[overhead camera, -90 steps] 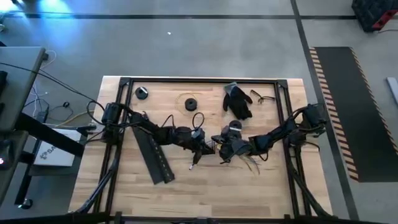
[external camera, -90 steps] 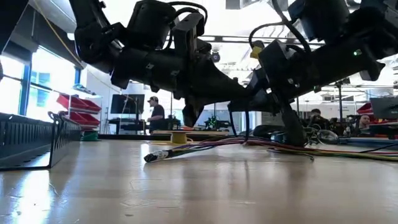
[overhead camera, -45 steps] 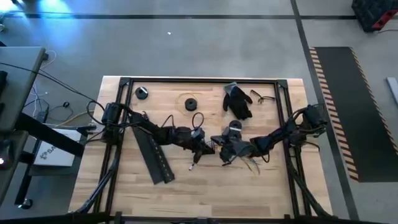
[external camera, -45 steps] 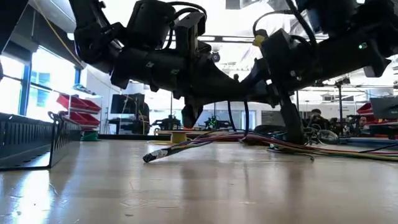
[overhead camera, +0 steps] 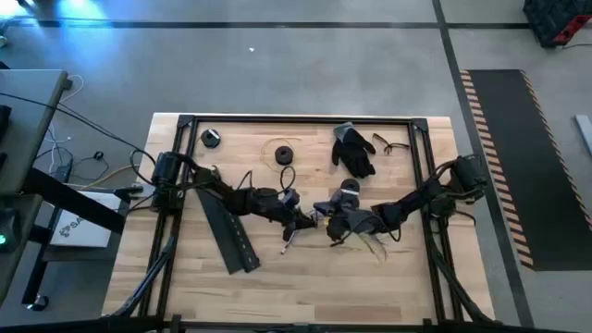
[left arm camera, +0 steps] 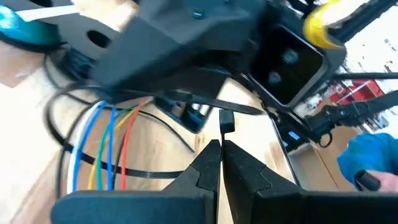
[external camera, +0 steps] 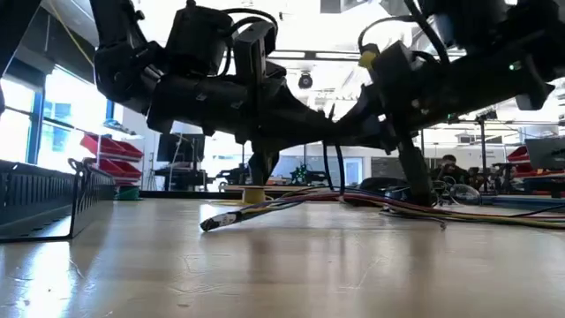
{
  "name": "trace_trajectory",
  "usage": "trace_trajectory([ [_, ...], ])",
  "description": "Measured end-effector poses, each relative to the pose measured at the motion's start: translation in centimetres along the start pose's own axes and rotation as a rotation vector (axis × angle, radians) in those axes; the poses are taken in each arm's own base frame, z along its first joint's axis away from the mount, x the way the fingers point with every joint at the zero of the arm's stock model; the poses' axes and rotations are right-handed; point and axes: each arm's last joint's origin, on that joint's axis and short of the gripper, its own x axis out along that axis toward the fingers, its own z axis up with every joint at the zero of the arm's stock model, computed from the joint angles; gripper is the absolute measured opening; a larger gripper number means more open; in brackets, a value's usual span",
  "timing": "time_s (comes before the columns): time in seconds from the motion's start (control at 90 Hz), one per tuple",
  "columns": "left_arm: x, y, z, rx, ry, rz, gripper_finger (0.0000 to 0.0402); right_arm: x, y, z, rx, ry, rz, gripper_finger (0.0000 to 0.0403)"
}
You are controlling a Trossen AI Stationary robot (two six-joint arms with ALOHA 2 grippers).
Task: Ziptie cables
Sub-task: Wrap the cables together using a black zip tie
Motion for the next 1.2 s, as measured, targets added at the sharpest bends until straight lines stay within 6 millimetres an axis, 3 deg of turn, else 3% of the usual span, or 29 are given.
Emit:
trace_trajectory([
  [0.189, 0.1, -0.4, -0.3, 0.026, 0.020, -0.028, 0.0000, 0.6, -0.1, -1.0, 0.054, 0.043, 0.022, 0.0000],
  [0.522, 0.0, -0.2, 0.0, 0.030, 0.002, -0.019, 0.0000, 1.2, -1.0, 0.3, 0.063, 0.000, 0.028, 0.0000],
  [1.2, 0.0, 0.0, 0.0, 0.044, 0.013, -0.020, 0.0000, 0.6, -0.4, 0.9, 0.060, -0.032, 0.060, 0.0000],
])
